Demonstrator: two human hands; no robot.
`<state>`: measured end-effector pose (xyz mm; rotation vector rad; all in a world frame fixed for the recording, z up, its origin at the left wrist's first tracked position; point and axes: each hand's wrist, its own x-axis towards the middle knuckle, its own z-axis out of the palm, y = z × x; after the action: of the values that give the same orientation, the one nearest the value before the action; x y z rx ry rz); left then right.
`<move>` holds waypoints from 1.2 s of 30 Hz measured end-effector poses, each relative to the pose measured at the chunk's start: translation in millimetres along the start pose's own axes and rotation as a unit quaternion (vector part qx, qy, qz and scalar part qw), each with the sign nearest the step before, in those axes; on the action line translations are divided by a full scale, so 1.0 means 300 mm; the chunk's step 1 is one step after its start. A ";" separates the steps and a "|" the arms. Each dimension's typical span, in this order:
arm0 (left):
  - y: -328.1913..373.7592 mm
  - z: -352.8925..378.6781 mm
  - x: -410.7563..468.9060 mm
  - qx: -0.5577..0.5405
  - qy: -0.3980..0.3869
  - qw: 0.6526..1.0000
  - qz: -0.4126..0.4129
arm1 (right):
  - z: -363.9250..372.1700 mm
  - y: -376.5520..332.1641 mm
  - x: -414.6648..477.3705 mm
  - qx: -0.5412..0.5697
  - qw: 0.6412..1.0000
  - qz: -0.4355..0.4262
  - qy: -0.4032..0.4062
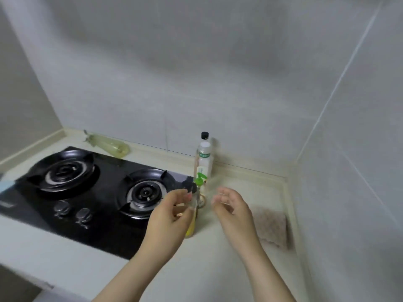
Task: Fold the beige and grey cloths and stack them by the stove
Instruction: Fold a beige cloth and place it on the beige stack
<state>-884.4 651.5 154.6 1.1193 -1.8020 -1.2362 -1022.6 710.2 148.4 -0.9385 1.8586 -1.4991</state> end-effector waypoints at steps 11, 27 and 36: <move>-0.202 -1.047 -0.359 0.031 0.227 0.973 -0.009 | 0.985 -0.335 -0.377 0.030 0.972 -0.095 -0.212; -0.498 -1.975 -0.524 0.063 0.351 0.933 -0.049 | 1.967 -0.555 -0.623 0.011 0.932 -0.147 -0.331; -0.622 -2.321 -0.373 0.066 0.364 0.926 -0.077 | 2.373 -0.627 -0.518 0.027 0.925 -0.132 -0.354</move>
<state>-180.7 464.5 197.4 1.5632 -1.2475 -0.6363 -338.0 399.5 182.4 -1.5039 1.1913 -1.1165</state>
